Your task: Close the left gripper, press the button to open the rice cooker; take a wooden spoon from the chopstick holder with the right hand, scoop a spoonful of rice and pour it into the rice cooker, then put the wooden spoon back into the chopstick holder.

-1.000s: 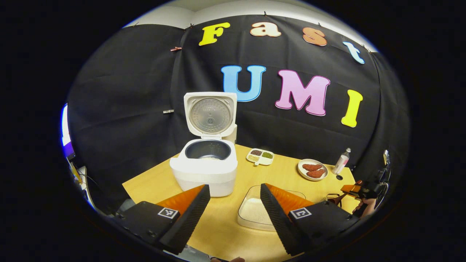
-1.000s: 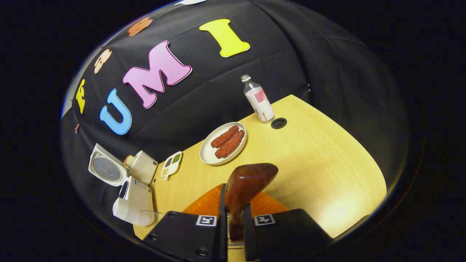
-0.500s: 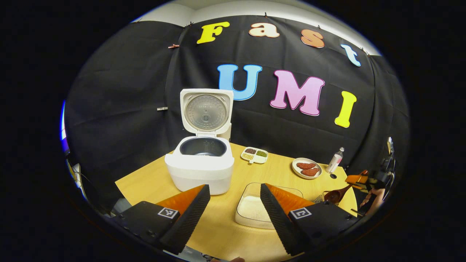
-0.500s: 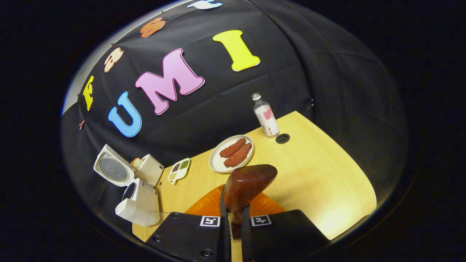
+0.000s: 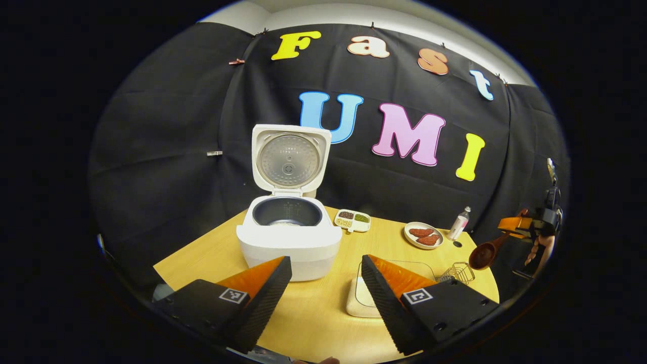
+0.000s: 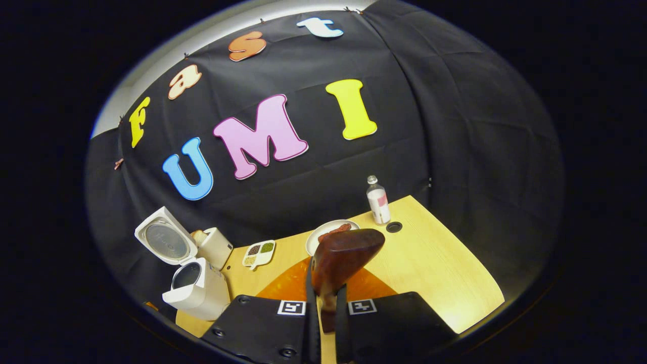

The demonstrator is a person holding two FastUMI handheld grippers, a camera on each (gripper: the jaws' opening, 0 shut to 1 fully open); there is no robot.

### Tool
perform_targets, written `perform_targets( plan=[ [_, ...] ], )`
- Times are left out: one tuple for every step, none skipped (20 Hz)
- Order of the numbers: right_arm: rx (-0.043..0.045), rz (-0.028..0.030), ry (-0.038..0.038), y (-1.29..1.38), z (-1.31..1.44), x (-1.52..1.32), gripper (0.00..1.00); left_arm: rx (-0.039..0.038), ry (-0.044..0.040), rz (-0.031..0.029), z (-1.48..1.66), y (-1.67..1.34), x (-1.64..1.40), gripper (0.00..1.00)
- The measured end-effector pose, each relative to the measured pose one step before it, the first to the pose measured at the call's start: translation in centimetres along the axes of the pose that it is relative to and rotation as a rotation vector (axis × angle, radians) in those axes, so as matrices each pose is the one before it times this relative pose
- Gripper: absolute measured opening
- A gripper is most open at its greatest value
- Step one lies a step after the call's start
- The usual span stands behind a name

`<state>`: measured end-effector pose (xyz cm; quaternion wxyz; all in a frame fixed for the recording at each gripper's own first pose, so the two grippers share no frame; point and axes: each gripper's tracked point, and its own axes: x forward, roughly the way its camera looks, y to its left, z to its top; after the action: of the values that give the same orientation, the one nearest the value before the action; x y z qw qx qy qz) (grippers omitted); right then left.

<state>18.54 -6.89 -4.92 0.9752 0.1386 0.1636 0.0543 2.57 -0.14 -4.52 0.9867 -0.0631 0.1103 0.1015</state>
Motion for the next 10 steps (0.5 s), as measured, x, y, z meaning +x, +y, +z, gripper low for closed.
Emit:
perform_targets(
  plan=[
    [-0.00553,0.00528,-0.00686,1.174,-0.186,-0.426,0.16,0.00223,-0.00118,-0.01095,0.157,0.761,-0.056,0.96],
    [-0.005,0.00517,-0.00466,1.192,-0.355,-0.29,0.16,0.00333,-0.0068,-0.01213,0.176,0.659,-0.226,0.96],
    [-0.00307,0.00521,-0.00256,1.117,-0.413,-0.202,0.16,0.0052,-0.00822,-0.01205,0.268,0.651,-0.136,0.96],
    [-0.00112,0.00698,-0.00293,1.171,-0.528,-0.008,0.16,0.00947,-0.00565,-0.01194,-0.016,0.538,-0.108,0.96],
    [-0.00059,0.01007,-0.00361,1.238,-0.434,-0.017,0.16,0.01326,-0.00479,-0.01009,-0.083,0.588,0.027,0.96],
    [-0.00237,0.01277,0.00063,1.204,-0.781,0.16,0.16,0.01403,0.0016,-0.00648,-0.185,0.662,0.022,0.96],
    [-0.00172,0.01191,0.00474,1.13,-0.789,0.239,0.16,0.0101,0.00569,-0.00562,-0.424,0.642,-0.027,0.96],
    [-0.00175,0.00712,0.012,0.94,-0.869,0.347,0.16,0.00407,0.00615,-0.00824,-0.286,0.431,-0.063,0.96],
    [-0.0036,0.00412,0.0102,0.788,-0.922,0.291,0.16,-0.001,0.00435,-0.01033,-0.176,0.367,-0.068,0.96],
    [-0.00699,-0.00029,0.00687,0.67,-0.857,0.375,0.16,-0.00236,0.00175,-0.00987,-0.062,0.361,-0.078,0.96]
  ],
)
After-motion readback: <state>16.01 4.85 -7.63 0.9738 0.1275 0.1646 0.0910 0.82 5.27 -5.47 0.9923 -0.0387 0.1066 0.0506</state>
